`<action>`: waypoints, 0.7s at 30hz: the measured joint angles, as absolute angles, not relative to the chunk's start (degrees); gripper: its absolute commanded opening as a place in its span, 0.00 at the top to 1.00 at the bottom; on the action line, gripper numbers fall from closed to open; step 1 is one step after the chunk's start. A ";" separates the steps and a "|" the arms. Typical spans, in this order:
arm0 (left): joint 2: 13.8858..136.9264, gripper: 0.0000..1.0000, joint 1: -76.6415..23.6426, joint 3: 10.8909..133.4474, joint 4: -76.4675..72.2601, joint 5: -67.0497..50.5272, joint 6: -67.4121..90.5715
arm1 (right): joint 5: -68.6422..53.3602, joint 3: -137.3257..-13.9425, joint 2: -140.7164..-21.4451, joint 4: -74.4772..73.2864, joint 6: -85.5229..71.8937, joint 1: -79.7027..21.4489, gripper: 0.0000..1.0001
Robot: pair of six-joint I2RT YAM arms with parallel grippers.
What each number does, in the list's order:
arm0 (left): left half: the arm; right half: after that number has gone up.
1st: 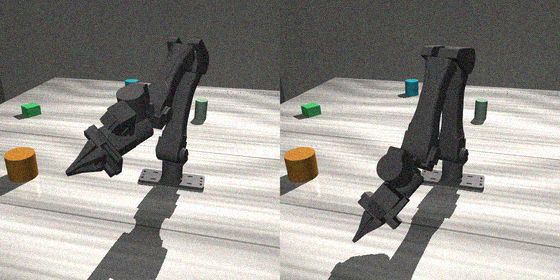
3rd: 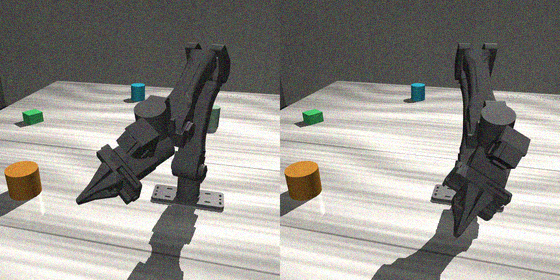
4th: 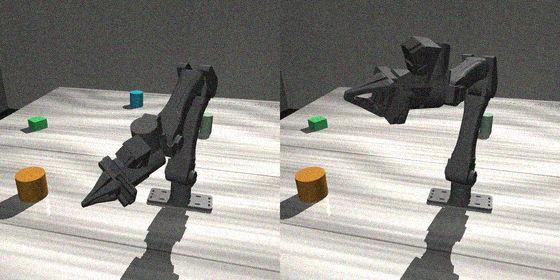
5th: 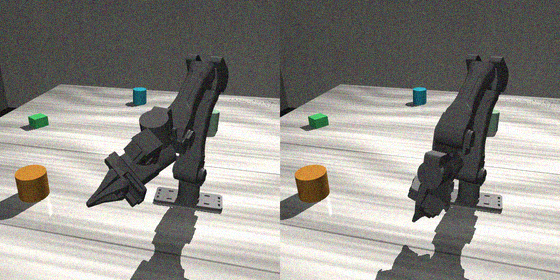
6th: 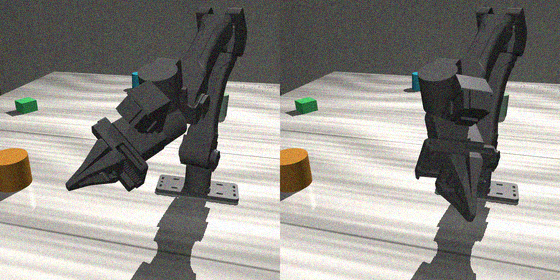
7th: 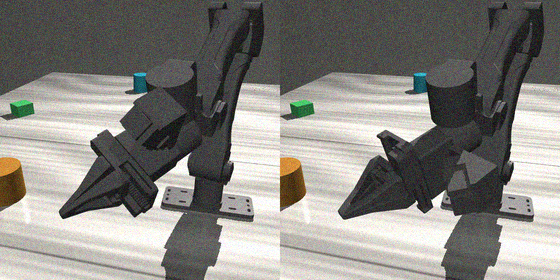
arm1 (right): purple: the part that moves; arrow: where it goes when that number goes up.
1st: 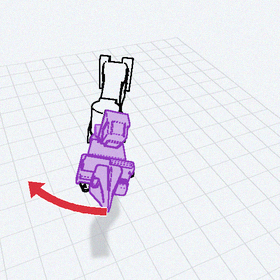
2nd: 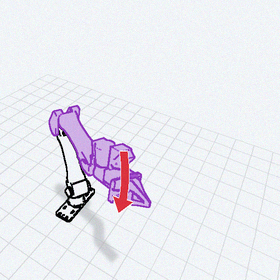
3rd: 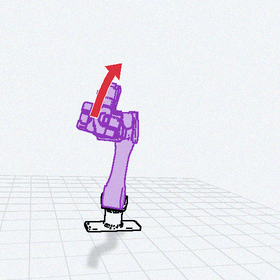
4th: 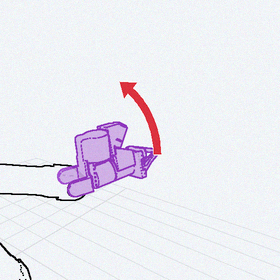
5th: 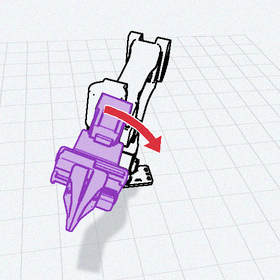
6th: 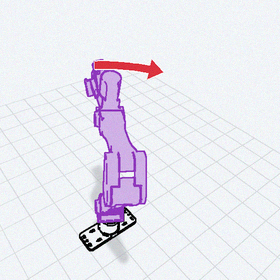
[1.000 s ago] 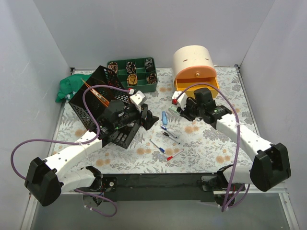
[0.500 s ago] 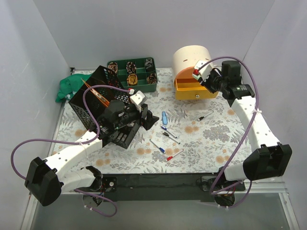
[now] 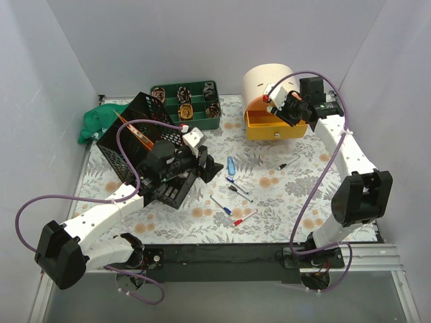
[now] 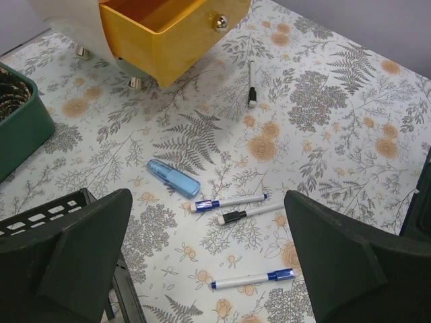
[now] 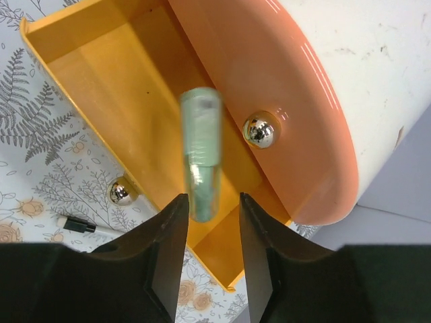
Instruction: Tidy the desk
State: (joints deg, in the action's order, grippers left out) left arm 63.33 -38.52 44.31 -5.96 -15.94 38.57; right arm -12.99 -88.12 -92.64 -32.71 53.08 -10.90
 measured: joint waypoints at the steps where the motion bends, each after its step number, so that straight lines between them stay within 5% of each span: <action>1: 63.33 0.02 -38.52 44.31 -5.96 -15.92 38.57 | -12.75 -88.44 -93.17 -32.75 53.10 -10.90 0.51; 8: 63.35 0.02 -38.52 44.31 -5.98 -16.84 39.13 | -12.08 -88.84 -94.13 -33.10 52.29 -10.90 0.49; 17: 65.54 0.02 -38.52 44.34 -6.46 -21.28 42.94 | -15.07 -80.20 -84.12 -29.74 44.49 -10.85 0.04; 21: 67.20 0.02 -38.54 45.34 -6.20 -23.18 45.17 | -18.15 -68.27 -72.66 -24.86 37.36 -10.35 0.02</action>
